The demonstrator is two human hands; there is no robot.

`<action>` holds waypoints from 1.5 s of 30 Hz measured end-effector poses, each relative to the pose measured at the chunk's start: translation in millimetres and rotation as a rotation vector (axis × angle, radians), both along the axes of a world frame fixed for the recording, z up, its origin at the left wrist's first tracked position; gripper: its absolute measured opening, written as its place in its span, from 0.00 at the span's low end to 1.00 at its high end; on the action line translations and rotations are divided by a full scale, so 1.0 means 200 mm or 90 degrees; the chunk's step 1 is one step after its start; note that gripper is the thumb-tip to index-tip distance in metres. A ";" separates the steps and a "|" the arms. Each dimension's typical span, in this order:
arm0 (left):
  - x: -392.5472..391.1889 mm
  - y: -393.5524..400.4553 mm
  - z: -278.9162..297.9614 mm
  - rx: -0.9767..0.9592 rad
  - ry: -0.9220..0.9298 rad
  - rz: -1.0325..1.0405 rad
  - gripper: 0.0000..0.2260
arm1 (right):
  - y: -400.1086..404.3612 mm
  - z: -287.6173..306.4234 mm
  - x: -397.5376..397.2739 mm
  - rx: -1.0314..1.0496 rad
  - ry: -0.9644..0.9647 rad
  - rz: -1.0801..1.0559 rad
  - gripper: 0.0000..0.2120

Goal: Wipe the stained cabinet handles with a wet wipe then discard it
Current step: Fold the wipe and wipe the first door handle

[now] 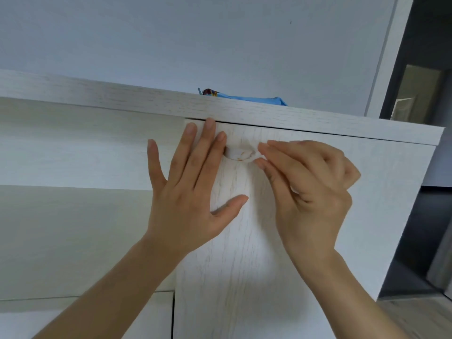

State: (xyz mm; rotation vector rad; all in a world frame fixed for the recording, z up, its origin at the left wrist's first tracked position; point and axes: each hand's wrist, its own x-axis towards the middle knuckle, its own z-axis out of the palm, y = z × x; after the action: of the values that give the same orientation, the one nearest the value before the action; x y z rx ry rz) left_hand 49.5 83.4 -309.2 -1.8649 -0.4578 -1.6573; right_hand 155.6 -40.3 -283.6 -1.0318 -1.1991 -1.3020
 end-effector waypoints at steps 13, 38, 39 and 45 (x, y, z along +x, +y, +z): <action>0.00 0.00 -0.01 -0.013 0.002 -0.012 0.34 | 0.00 -0.03 -0.02 0.021 0.013 0.021 0.05; 0.00 -0.01 -0.01 -0.017 -0.023 -0.039 0.34 | 0.03 -0.02 -0.07 0.013 0.028 0.052 0.06; 0.01 -0.01 -0.01 -0.020 -0.023 -0.041 0.34 | 0.04 -0.02 -0.07 0.003 0.021 0.045 0.06; -0.02 -0.01 -0.01 -0.070 -0.004 -0.102 0.36 | 0.01 -0.01 -0.06 0.011 0.042 0.038 0.05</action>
State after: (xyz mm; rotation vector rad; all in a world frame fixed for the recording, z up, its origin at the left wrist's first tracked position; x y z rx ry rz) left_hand 46.5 81.5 -310.5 -2.0232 -0.4176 -1.7744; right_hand 144.1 -38.1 -286.4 -1.0111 -1.1585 -1.2213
